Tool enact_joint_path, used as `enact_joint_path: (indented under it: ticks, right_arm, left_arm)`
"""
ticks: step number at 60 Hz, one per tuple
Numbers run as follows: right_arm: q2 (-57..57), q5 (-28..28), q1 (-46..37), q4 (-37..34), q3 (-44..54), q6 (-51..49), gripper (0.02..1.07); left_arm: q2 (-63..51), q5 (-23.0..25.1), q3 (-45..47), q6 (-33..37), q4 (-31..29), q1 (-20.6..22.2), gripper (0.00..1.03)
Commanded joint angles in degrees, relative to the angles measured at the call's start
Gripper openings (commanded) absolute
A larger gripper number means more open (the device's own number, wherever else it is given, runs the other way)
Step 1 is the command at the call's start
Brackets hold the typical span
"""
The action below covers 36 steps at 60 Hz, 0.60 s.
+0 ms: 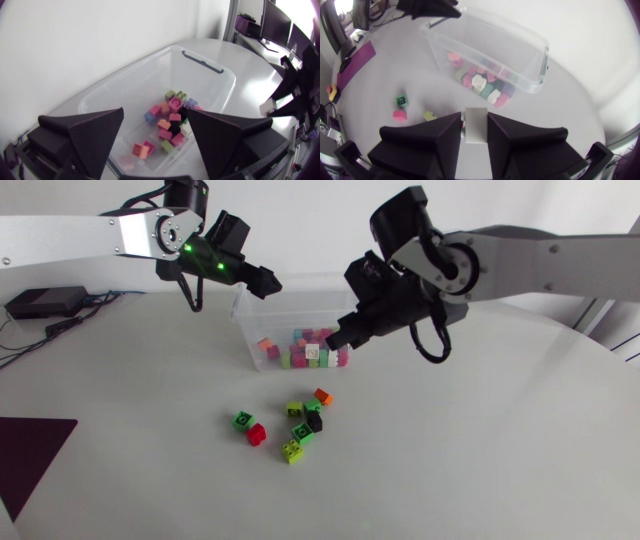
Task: Place the duplo bricks in the container
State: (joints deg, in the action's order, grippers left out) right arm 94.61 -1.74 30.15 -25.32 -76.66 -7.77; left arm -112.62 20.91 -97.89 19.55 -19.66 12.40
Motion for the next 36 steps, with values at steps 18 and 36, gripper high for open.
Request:
enact_joint_path:
  ticks: [18,36]
  right_arm:
    - [3.0,0.1,-1.5,5.9,-11.0,3.0,0.28]
    - [11.3,1.6,-2.5,12.1,-15.8,4.7,0.28]
  left_arm:
    - [19.9,1.2,26.3,17.6,-1.2,-6.4,0.99]
    - [23.2,3.8,38.6,32.9,-5.1,-9.6,0.99]
